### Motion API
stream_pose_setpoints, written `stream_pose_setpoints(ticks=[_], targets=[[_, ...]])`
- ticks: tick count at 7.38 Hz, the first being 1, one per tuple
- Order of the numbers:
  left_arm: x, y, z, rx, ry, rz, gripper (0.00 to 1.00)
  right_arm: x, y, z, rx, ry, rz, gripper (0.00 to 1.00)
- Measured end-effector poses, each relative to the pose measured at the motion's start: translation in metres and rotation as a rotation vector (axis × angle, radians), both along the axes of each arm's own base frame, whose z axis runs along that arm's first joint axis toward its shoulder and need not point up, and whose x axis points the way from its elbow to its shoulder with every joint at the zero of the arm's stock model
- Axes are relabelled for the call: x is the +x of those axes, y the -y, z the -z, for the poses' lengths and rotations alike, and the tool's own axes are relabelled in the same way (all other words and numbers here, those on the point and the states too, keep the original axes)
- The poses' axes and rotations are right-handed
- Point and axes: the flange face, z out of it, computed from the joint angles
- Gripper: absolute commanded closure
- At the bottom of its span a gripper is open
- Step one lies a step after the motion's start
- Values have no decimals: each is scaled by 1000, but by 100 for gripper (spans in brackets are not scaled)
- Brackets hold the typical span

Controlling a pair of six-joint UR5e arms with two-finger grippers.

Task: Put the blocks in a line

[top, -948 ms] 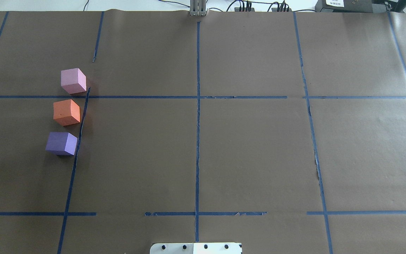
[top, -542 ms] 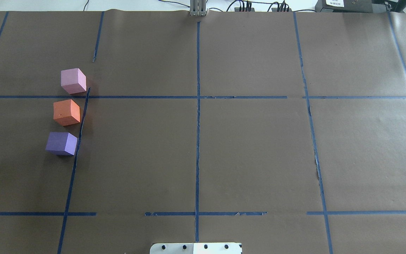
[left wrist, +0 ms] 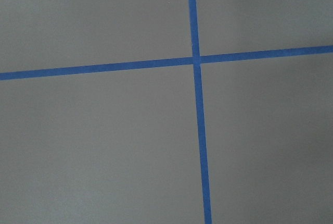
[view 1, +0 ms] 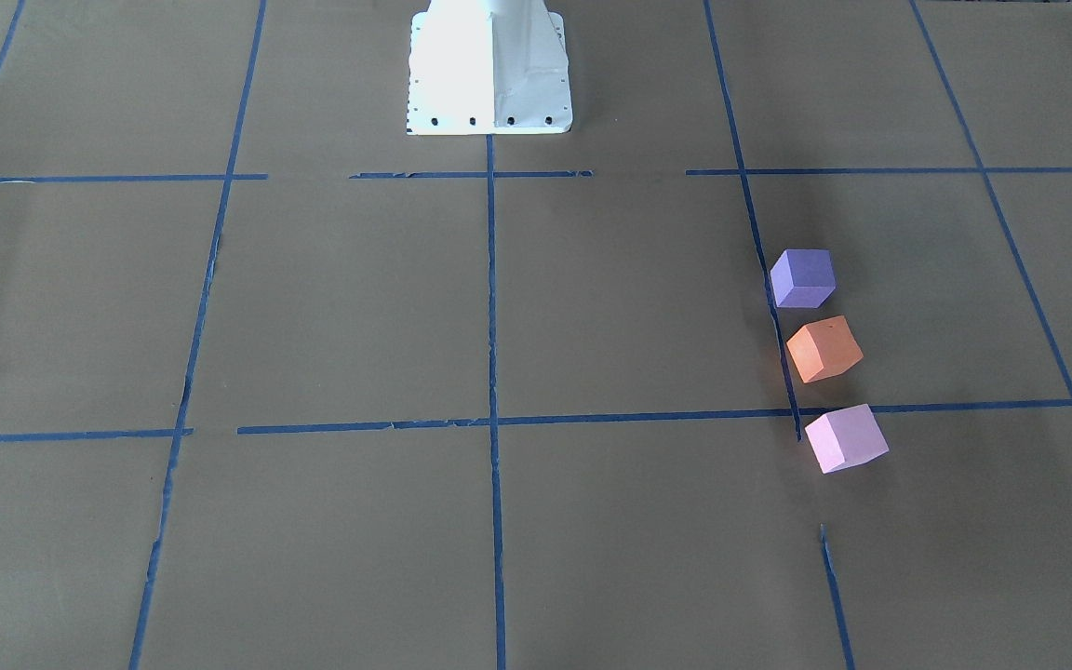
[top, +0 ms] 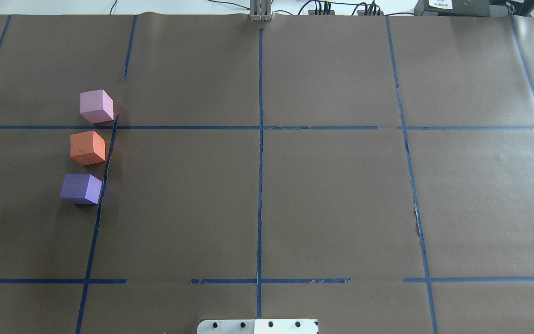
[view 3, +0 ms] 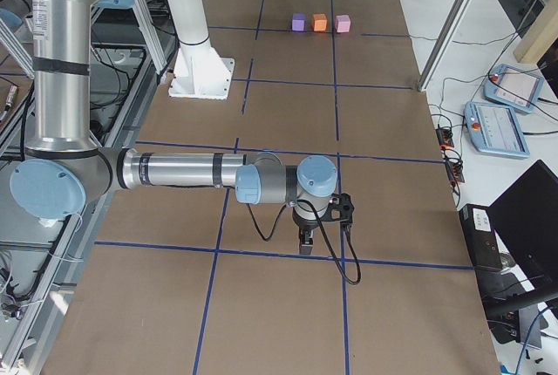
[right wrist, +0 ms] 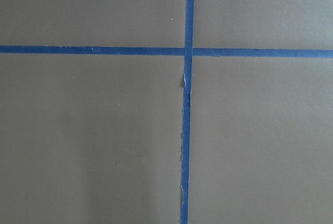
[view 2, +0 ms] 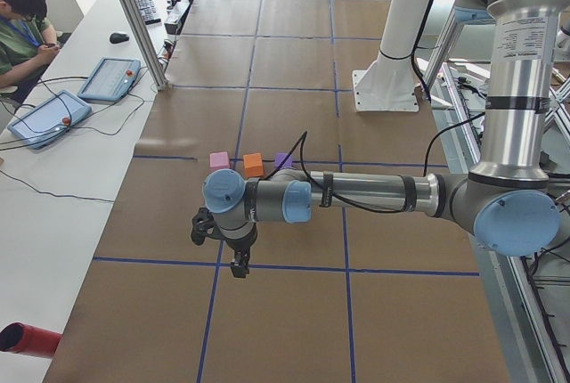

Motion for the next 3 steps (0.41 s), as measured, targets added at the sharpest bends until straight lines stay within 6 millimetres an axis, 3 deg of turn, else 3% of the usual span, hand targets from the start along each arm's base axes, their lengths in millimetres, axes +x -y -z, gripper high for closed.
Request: stream_pose_setpoints(ticks=[3], targets=[[0, 0, 2, 4, 0, 0, 0, 0, 0, 0, 0, 0, 0, 0]])
